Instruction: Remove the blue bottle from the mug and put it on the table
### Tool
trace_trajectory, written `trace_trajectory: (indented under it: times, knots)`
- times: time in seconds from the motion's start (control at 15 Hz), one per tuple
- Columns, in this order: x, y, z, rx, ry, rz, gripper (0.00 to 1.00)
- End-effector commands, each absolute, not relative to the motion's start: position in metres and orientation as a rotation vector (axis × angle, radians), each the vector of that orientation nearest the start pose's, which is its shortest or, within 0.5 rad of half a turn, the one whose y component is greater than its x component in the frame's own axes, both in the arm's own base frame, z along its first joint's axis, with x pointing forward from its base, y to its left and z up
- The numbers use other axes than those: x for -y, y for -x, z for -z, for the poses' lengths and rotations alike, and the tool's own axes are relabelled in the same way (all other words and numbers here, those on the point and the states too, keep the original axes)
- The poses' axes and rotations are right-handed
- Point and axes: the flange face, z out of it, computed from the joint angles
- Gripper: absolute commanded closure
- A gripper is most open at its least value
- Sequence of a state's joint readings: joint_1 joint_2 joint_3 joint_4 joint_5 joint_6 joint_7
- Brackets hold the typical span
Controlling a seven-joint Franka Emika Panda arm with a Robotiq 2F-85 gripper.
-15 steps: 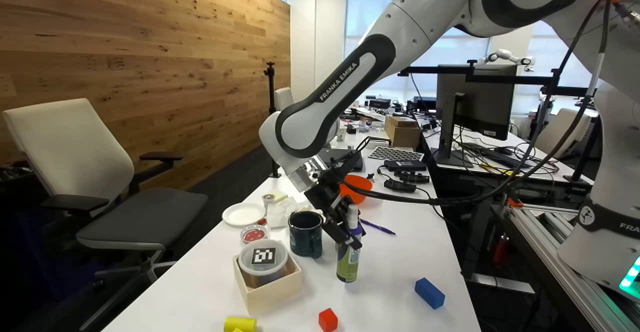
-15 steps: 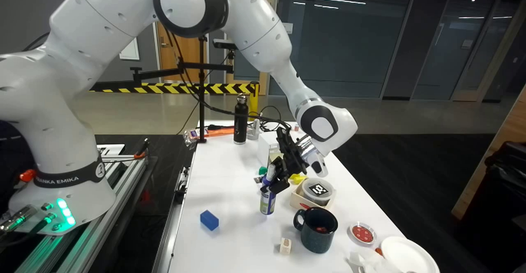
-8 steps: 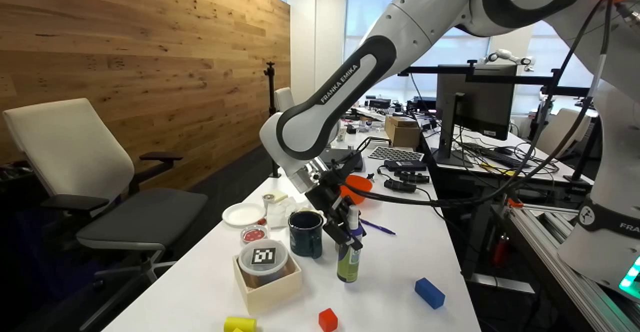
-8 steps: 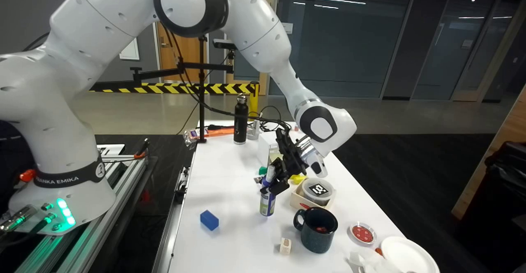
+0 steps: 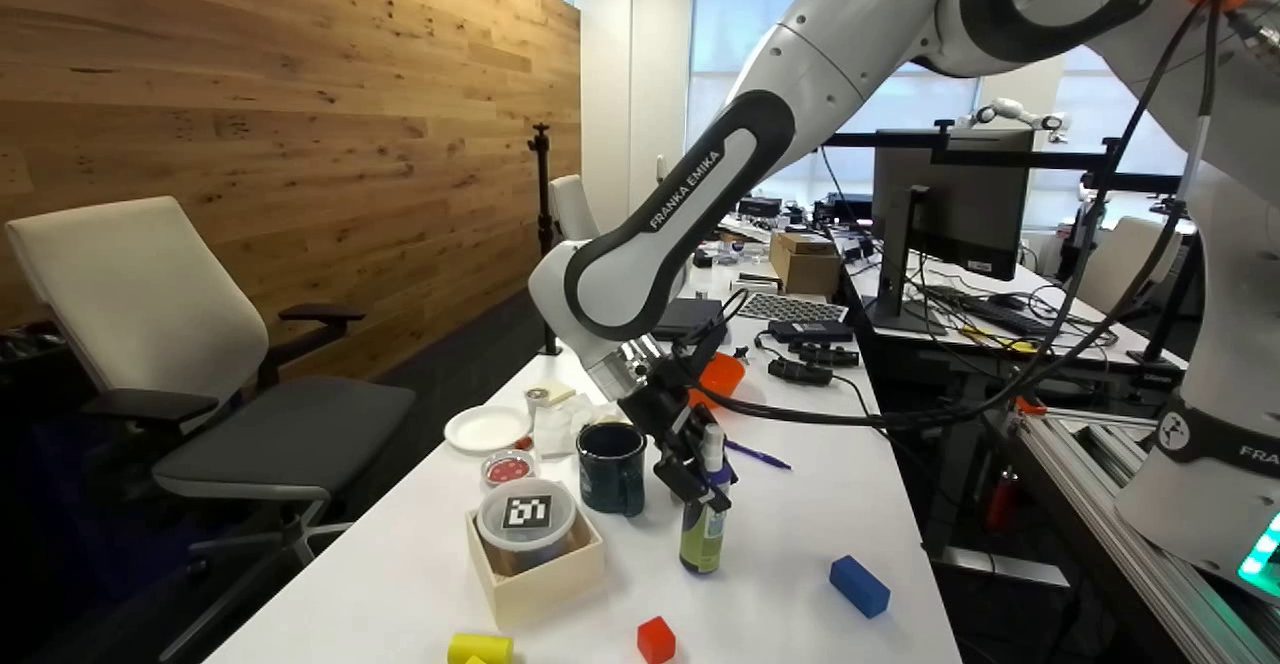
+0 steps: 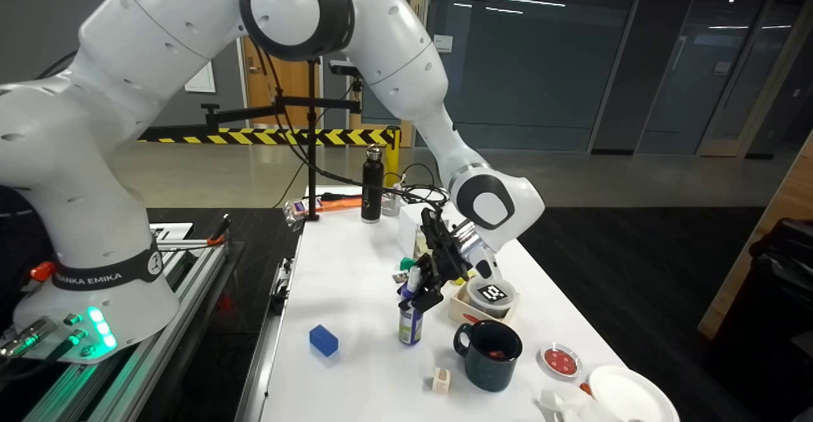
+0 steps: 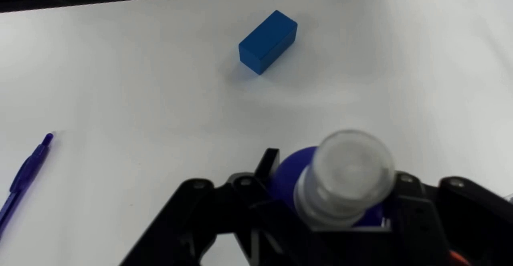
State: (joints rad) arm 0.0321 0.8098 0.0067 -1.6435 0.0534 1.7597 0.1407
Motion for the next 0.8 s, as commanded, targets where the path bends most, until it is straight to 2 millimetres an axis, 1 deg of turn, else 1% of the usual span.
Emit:
trace_trajectory:
  times: [0.0, 0.13, 0.2, 0.27, 0.47, 0.53, 0.6, 0.73]
  knots:
    - [-0.025, -0.584, -0.106, -0.140, 3.000, -1.094, 0.77]
    - [-0.025, -0.582, -0.104, -0.134, 3.015, -1.115, 0.77]
    - [-0.025, -0.582, -0.104, -0.130, 3.019, -1.115, 0.27]
    - [-0.026, -0.583, -0.105, -0.128, 3.021, -1.117, 0.27]
    - [-0.027, -0.584, -0.108, -0.121, 3.029, -1.113, 0.05]
    - [-0.026, -0.584, -0.110, -0.122, 3.032, -1.116, 0.01]
    - [-0.026, -0.585, -0.113, -0.117, 3.031, -1.117, 0.00]
    - [-0.025, -0.592, -0.127, -0.119, 3.034, -1.074, 0.00]
